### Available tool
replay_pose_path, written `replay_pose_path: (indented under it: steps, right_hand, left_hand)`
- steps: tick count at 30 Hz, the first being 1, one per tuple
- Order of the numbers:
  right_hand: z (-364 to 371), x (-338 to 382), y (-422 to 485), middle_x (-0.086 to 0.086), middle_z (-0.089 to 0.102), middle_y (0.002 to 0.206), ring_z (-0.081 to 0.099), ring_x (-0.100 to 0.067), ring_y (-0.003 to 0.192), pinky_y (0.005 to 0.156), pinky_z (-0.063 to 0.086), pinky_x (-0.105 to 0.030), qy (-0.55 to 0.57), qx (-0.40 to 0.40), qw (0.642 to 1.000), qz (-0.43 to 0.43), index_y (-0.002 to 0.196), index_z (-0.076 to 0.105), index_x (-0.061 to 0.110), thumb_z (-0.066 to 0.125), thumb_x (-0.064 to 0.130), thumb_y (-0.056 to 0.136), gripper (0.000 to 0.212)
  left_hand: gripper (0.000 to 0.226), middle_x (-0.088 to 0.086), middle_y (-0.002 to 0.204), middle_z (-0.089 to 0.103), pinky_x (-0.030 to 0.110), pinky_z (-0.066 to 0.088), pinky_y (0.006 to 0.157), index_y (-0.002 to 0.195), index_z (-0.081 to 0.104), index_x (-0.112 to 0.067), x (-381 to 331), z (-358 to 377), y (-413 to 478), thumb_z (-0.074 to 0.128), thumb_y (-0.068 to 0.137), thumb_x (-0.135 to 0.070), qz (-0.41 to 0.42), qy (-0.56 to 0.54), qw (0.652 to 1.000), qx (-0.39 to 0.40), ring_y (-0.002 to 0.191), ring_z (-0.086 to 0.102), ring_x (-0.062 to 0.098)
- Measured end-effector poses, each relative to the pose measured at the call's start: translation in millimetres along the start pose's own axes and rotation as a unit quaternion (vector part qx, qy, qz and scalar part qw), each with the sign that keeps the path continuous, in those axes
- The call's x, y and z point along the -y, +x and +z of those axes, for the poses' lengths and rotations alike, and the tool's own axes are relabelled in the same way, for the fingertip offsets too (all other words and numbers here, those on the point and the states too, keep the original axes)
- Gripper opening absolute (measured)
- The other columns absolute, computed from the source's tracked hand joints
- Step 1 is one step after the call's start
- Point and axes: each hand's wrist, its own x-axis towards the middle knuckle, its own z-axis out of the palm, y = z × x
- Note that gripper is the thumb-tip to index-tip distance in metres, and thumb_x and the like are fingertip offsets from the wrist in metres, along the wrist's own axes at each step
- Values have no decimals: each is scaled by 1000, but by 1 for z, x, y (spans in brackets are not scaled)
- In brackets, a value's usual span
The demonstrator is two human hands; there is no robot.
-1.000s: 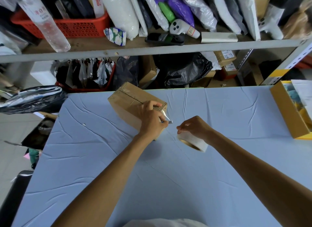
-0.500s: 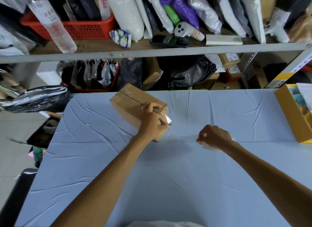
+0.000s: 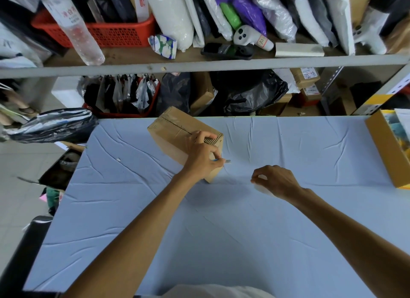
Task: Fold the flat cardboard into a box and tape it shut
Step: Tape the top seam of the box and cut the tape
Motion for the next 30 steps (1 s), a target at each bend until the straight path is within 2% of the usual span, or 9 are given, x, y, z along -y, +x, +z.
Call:
replay_pose_path:
  steps: [10,15,17,21,24,26,30]
  right_hand:
    - [11,5,0,6,68,102,60,-21,95,72,38,-28,-42,69,997,-19,97,63,34,44,38,96,19]
    - [16,7,-4,2,60,83,55,-22,78,65,35,-29,-30,94,995,-26,92,48,32,44,40,97,9]
    - [17,8,-5,4,57,78,54,-22,75,64,36,-30,-17,84,996,-23,89,49,31,43,41,98,15]
    - [20,9,-7,5,56,77,51,-20,72,64,35,-29,-16,55,998,-24,96,50,27,43,42,98,18]
    - [23,9,-7,3,54,76,48,-23,67,63,34,-29,-40,17,999,-4,100,45,23,41,41,99,18]
    - [25,10,-7,4,53,75,47,-24,63,60,32,-28,-38,1,999,7,96,39,23,42,38,97,15]
    - [30,10,-6,1,61,74,56,-25,65,57,33,-29,-33,-18,999,20,98,44,21,46,34,92,14]
  left_hand:
    - [16,0,124,47,44,20,108,66,74,-11,3,1,2,82,70,-25,-3,-3,1000,8,125,34,23]
    - [13,0,123,48,42,19,106,64,73,-13,4,2,3,81,69,-22,2,10,1000,0,125,35,25]
    - [12,0,123,48,39,18,105,64,73,-14,4,3,3,81,69,-21,2,10,1000,-2,125,34,25]
    - [12,0,124,48,35,15,105,64,74,-14,4,4,3,81,69,-22,-1,13,1000,-5,126,34,24]
    - [13,-1,124,48,34,15,104,64,73,-14,3,4,3,81,69,-23,0,15,1000,-9,125,33,23]
    - [12,-1,124,48,35,16,104,64,73,-14,3,4,3,81,69,-22,-1,15,1000,-10,125,33,23]
    - [12,0,123,49,33,17,102,62,72,-14,3,4,2,81,69,-20,-1,11,1000,-13,124,34,24]
